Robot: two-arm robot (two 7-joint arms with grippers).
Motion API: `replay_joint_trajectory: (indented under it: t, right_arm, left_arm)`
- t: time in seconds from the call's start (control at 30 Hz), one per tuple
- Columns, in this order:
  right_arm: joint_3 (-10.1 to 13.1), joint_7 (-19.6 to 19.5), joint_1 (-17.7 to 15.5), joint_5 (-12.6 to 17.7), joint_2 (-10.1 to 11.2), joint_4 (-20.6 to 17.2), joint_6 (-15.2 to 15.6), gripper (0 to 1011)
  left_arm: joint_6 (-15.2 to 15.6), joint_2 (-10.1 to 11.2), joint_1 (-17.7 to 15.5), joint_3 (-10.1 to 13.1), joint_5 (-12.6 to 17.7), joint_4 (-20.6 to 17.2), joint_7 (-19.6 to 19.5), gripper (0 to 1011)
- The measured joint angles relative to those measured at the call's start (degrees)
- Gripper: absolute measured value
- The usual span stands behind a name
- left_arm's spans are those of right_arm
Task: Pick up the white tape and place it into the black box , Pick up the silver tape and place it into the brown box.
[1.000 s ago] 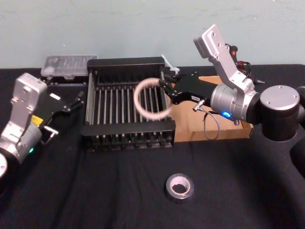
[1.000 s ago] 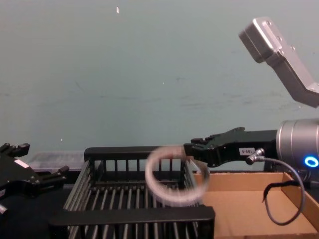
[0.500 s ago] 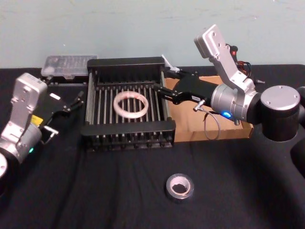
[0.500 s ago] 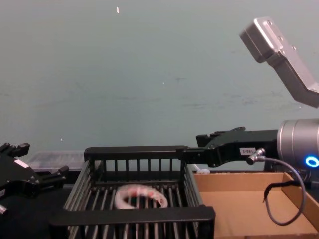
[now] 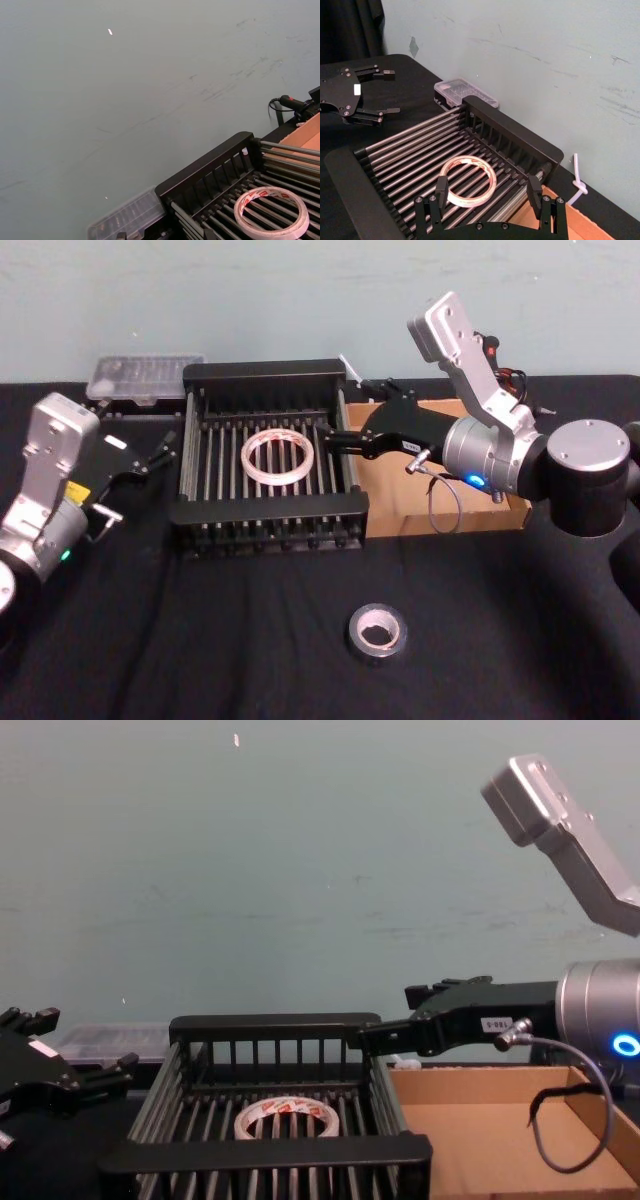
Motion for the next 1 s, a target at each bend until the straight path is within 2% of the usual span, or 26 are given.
replay_joint_trajectory:
  t: [0.17, 0.3, 0.43, 0.57, 0.77, 1.0]
  right_arm:
    - [-0.02, -0.03, 0.13, -0.05, -0.11, 0.33, -0.12, 1003]
    - [0.29, -1.07, 1.24, -0.32, -1.38, 2.91, -0.22, 1002]
    - [1.65, -2.81, 2.65, -0.28, -3.18, 6.47, 0.90, 1002]
    - [2.58, -3.46, 3.08, -0.18, -3.79, 7.97, 1.21, 1002]
    - [3.44, -3.62, 2.42, -0.18, -3.59, 7.11, 1.15, 1002]
    - [4.33, -3.15, 0.26, -0.10, -1.55, 3.17, 1.93, 1002]
  left_arm:
    - [0.00, 0.00, 0.00, 0.00, 0.00, 0.00, 0.00, 1001]
    - [0.00, 0.00, 0.00, 0.00, 0.00, 0.00, 0.00, 1001]
    - [0.00, 0.00, 0.00, 0.00, 0.00, 0.00, 0.00, 1001]
    - [0.00, 0.00, 0.00, 0.00, 0.00, 0.00, 0.00, 1001]
    - [0.00, 0.00, 0.00, 0.00, 0.00, 0.00, 0.00, 1001]
    - [0.00, 0.00, 0.00, 0.00, 0.00, 0.00, 0.00, 1001]
